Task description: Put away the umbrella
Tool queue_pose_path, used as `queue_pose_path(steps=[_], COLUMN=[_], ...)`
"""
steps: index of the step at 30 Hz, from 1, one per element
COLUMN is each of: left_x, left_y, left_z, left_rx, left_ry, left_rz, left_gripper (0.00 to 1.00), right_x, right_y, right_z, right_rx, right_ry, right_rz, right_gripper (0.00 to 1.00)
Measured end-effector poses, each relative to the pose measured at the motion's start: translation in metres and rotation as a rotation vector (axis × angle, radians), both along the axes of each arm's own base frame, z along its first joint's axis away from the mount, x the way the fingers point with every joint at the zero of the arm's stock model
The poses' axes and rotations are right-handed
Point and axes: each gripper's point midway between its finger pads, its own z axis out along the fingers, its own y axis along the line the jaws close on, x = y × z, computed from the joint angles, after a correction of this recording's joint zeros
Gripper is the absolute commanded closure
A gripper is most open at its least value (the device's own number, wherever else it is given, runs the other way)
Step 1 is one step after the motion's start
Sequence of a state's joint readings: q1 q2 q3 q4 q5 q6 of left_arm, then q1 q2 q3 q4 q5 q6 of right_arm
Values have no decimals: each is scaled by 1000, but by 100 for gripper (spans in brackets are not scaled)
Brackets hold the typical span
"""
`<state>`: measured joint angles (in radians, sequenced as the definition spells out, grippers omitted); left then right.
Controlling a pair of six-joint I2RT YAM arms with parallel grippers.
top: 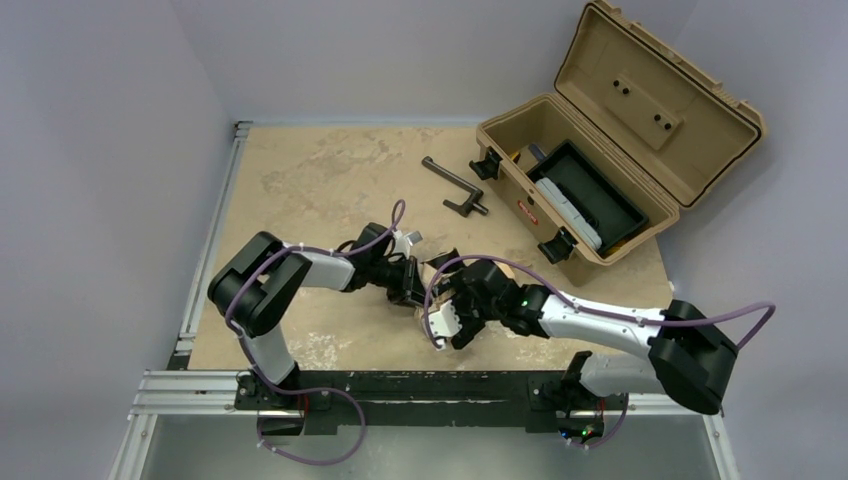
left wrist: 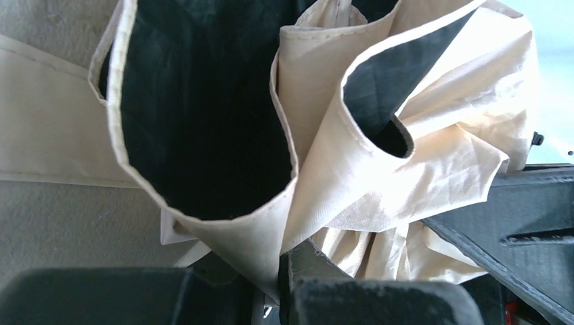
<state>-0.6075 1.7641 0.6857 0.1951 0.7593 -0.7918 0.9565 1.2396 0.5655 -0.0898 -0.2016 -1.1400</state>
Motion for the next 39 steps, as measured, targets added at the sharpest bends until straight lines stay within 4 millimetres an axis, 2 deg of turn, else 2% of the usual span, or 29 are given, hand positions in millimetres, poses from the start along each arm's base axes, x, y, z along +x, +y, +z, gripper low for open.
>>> queue_pose_path(steps=[5,8,12,25,28,31,36,39], left_x=[1,0,-2,-8,-8,-9,-9,-9], left_y=[1,0,0,-9,-10,-10,-8,-6], left_z=[-1,-1,1,1,2,3,8,12], left_rx=[9,10,1,-61,-67,-69,-82,-97], left_ry=[31,43,34,108,109,111,115,117], left_rz=[-23,-46,-76,-160,-156,-140,-72,-31], left_gripper=[100,100,100,100,88,76,65,53], right_x=[0,1,3,8,8,9,8,6], right_y=[1,2,5,12,10,9,6,6], right_z=[5,-1,-20,-31,-37,-40,-44,-47], right_rx=[15,1,-41,-144,-190,-221,-241,-235], right_ry=[-8,1,33,125,162,193,253,284], right_rz=[2,1,-1,-27,-38,-50,-71,-73], right_gripper=[11,11,10,11,14,21,37,42])
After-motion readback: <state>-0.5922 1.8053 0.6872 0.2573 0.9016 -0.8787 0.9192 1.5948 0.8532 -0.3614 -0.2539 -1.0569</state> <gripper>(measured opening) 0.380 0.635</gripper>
